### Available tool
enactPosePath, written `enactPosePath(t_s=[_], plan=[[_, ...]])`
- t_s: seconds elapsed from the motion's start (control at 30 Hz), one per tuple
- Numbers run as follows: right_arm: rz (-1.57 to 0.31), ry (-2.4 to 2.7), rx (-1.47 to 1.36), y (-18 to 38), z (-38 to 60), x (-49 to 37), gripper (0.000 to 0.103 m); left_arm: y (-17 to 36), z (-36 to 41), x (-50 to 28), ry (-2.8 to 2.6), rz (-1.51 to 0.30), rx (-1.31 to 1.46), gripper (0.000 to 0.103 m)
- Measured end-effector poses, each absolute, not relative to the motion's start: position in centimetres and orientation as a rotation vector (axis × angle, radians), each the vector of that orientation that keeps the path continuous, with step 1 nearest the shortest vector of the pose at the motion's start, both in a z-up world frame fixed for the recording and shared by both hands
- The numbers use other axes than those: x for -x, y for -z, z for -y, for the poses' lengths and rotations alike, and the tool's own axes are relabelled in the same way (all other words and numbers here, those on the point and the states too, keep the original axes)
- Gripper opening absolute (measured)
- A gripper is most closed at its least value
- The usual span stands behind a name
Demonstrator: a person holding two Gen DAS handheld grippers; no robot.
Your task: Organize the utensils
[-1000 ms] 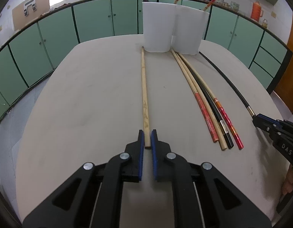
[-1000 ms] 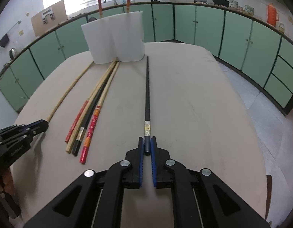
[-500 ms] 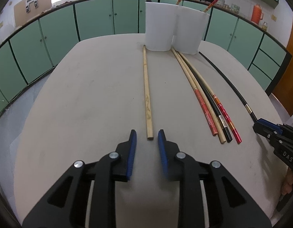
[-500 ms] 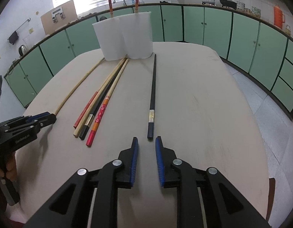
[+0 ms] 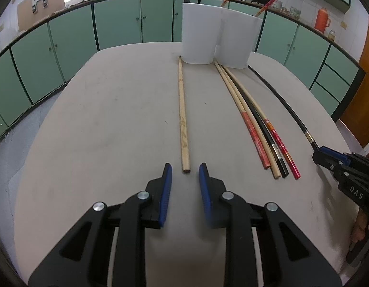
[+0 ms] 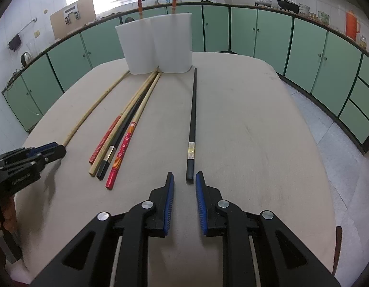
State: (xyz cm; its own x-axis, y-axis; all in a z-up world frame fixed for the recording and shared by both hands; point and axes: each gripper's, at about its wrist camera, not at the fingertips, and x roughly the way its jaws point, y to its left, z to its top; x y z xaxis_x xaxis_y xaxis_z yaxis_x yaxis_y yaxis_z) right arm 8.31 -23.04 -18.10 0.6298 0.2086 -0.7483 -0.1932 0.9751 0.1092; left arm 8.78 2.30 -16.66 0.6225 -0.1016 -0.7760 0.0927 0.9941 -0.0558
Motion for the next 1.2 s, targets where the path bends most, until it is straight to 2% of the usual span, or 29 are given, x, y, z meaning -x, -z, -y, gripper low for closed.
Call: enactPosePath(t_s=[0.53, 0.6, 0.67, 0.73, 0.77, 1.0, 1.2], plan=[[-0.865, -0.237, -0.041, 18.0, 23.4, -8.6, 0.019, 16.7, -2.1, -9.2, 0.107, -0.9, 0.005, 0.023], [-0.865, -0.234, -0.033, 18.0, 23.2, -8.8, 0.019, 16.7, -2.0, -9.2, 0.106, -0.899, -0.006, 0.021], [-0.866, -0.233, -0.026, 18.1, 23.1, -8.9, 0.019, 16.7, -1.9, -9.1, 0.114, -0.899, -0.011, 0.014], [-0.866, -0.231, -0.025, 18.1, 23.1, -9.0, 0.013, 16.7, -1.8, -9.0, 0.113, -0.899, -0.016, 0.006], [-0.867, -0.233, -0.029, 18.1, 23.2, -8.9, 0.007, 16.7, -1.7, -9.0, 0.11, -0.899, -0.022, 0.006], [-0.85, -0.228, -0.033, 17.5, 23.7, -8.3, 0.007, 15.8, -2.1, -8.3, 0.102, -0.875, -0.009, 0.006], [-0.811, -0.221, -0.017, 15.1, 24.3, -7.2, 0.007, 12.2, -1.3, -6.7, 0.078, -0.774, -0.102, 0.006]])
